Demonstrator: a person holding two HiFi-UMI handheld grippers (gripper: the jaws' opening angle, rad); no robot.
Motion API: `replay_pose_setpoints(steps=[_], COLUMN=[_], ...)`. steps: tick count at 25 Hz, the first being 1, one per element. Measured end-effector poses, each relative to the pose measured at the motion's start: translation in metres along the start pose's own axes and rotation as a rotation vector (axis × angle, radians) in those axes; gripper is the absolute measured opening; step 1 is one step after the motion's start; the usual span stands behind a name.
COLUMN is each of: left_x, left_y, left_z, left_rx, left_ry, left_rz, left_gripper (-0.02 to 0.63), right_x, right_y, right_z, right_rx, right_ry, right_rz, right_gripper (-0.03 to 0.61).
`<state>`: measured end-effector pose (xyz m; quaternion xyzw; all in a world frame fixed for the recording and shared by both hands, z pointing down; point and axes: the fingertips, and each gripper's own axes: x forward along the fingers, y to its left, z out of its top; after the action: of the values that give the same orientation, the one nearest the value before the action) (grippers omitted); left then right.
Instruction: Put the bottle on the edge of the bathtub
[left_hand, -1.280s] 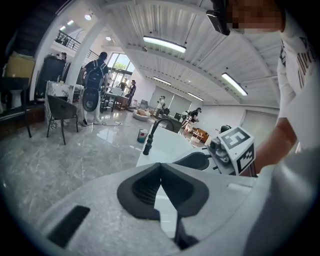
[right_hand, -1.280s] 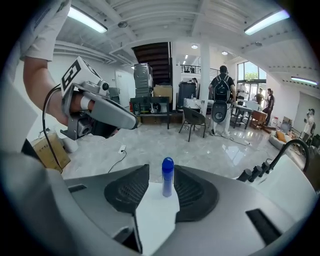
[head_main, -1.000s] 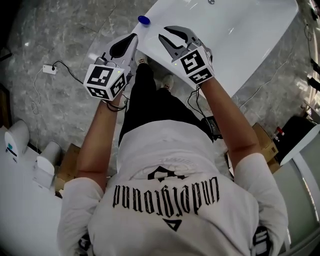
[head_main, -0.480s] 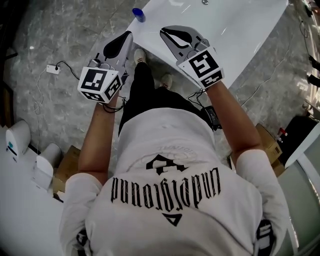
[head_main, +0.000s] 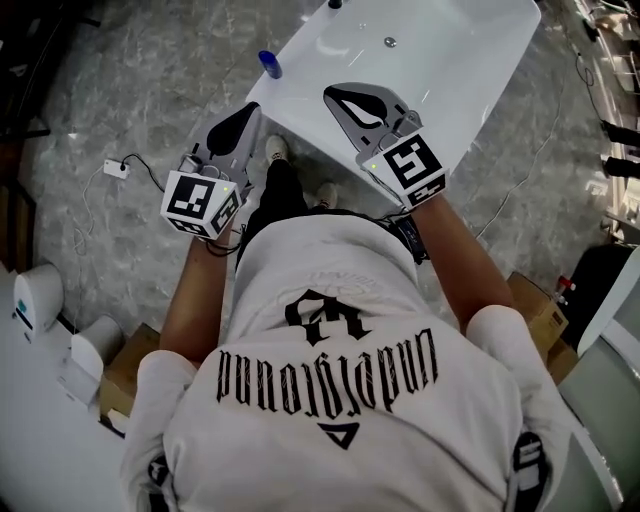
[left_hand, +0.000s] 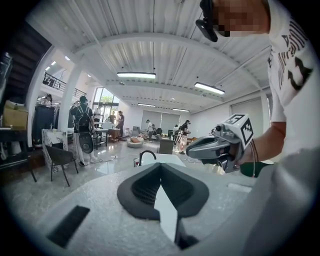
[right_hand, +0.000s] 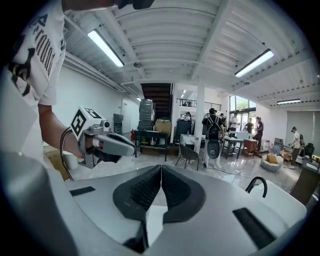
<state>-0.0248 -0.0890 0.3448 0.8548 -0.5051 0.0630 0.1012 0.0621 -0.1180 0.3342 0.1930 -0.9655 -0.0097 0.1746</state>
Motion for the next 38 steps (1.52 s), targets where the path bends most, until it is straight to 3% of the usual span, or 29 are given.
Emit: replay_pose_setpoints(steps=[15, 19, 28, 38], left_x=[-0.042, -0.052, -0.067, -0.092], left_y=[-0.042, -0.052, -0.053, -0.051], left_z=[0.057, 0.062, 0.054, 0.059], left_rx=[0.051, 0.093, 0.056, 0.073], left_ry=[-0.070, -0.063, -0.020, -0.047], left_rz=[0.013, 0.032, 0.032, -0.043], left_gripper=[0.015, 0.015, 0.015, 0.015], right_x=[-0.089, -0.098, -0.098, -0.092], right_y=[-0.003, -0.002, 0.006, 0.043], right_z=[0.041, 0.043, 0.043, 0.056], right_rx=[0.034, 0.028, 0.033, 0.018], right_ry=[-0.118, -0.127, -0.118, -0.140], right_rz=[-0.073, -0.063, -0.028, -0.066], right_gripper=[0.017, 0.017, 0.018, 0.018])
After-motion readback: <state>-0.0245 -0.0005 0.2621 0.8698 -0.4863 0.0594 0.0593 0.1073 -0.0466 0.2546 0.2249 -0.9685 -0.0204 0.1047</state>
